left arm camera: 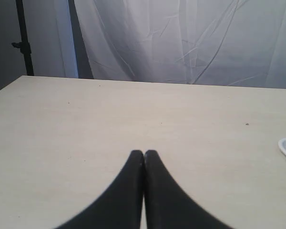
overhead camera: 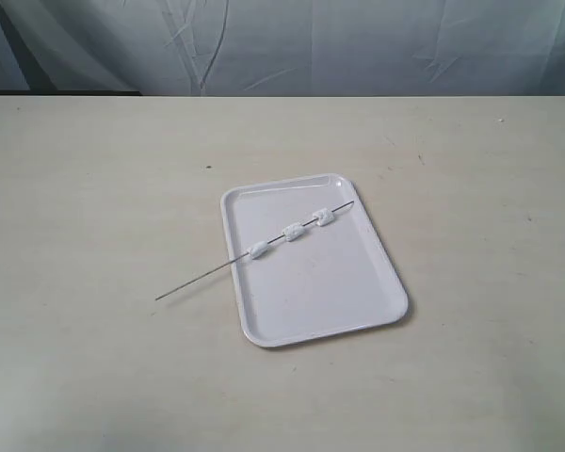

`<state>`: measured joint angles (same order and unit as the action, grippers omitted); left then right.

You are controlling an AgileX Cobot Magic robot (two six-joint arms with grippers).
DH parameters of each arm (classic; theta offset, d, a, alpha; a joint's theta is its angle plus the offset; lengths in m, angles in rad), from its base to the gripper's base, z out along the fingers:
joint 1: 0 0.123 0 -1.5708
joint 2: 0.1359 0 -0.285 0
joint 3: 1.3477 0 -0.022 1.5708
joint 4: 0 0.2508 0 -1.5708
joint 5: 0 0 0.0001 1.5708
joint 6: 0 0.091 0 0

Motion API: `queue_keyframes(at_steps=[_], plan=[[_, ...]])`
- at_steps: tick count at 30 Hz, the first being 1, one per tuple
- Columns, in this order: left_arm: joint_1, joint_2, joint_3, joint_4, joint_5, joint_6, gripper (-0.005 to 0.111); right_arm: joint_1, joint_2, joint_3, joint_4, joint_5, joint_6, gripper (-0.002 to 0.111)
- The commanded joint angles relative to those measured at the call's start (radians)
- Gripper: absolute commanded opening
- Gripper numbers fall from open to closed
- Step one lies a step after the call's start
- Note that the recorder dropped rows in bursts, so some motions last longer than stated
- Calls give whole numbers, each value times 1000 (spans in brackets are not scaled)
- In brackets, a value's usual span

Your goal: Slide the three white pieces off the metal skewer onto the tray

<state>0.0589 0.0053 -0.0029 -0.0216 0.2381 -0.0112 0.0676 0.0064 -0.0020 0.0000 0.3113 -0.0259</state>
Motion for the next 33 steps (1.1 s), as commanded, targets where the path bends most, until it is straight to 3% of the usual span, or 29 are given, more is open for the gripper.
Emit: queue_keyframes(at_steps=[1,33], plan=[[-5,-5,3,-1,1,-5,0,2,-6,2,-7,-7,-1,-1],[-5,-5,3,44,-8,-5,0,2,-6,2,-7,-7,-1,-1]])
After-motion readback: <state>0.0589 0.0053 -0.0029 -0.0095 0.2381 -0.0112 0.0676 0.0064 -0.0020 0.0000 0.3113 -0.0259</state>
